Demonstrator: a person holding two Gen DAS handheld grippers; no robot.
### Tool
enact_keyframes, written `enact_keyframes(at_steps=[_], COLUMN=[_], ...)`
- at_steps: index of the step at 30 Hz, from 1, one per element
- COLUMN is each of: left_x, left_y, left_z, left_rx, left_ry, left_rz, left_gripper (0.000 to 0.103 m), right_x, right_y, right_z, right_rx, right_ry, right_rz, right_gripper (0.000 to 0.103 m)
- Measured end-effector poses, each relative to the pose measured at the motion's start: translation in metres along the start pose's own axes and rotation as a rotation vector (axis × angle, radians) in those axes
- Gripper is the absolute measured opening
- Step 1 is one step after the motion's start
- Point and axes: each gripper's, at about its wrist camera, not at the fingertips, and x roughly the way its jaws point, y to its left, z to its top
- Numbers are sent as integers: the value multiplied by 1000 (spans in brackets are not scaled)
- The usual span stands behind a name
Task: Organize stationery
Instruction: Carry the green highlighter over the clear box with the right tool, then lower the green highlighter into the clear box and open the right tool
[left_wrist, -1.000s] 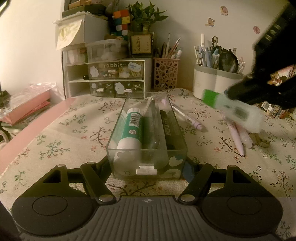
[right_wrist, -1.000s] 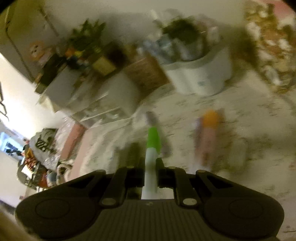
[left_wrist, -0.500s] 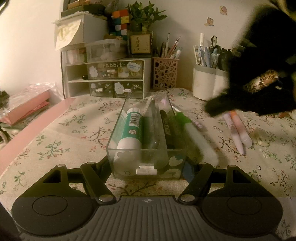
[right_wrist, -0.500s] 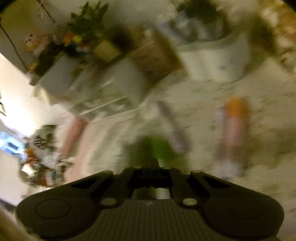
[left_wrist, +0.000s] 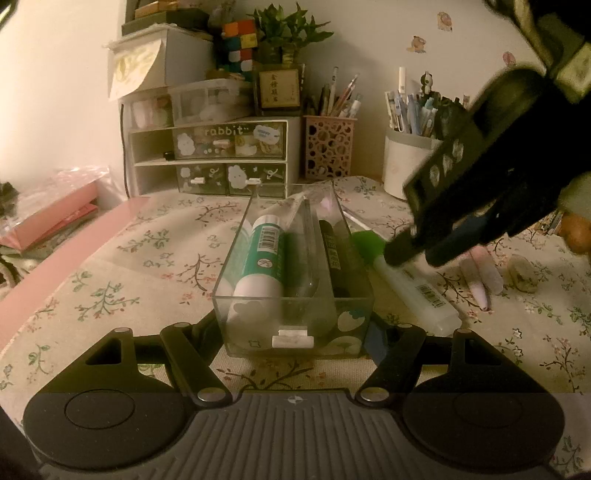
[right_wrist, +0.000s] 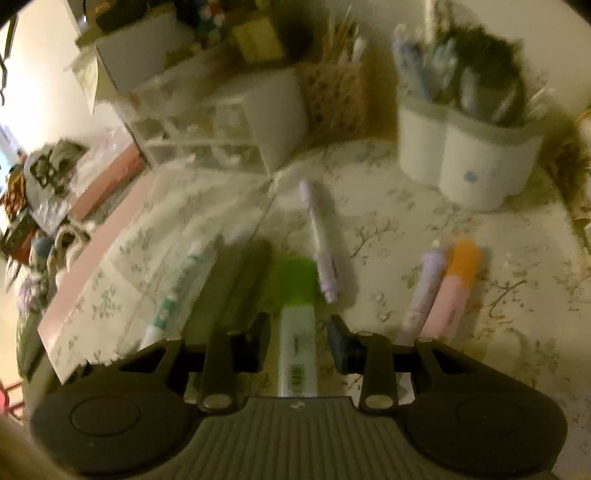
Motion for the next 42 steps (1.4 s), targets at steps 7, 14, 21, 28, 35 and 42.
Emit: enact_keyframes(at_steps=[7, 14, 21, 28, 35, 42], left_x=[0, 0, 0, 0, 0, 0], left_y=[0, 0, 0, 0, 0, 0], left_z=[0, 0, 0, 0, 0, 0], left_rx=[0, 0, 0, 0, 0, 1], left_ry=[0, 0, 0, 0, 0, 0], left_rz=[0, 0, 0, 0, 1, 1], left_gripper=[72, 72, 72, 72, 72, 72], right_x=[15, 9, -7, -20, -11, -3], right_y=[11, 2, -7, 1, -5, -1], right_z=[-4, -6, -3, 7, 8, 14], right_rx=[-56, 8, 116, 160, 234, 319], right_ry=[28, -7, -44, -61, -40, -15], right_rz=[-32, -11, 84, 166, 185, 203], right_gripper=[32, 23, 23, 23, 23, 23])
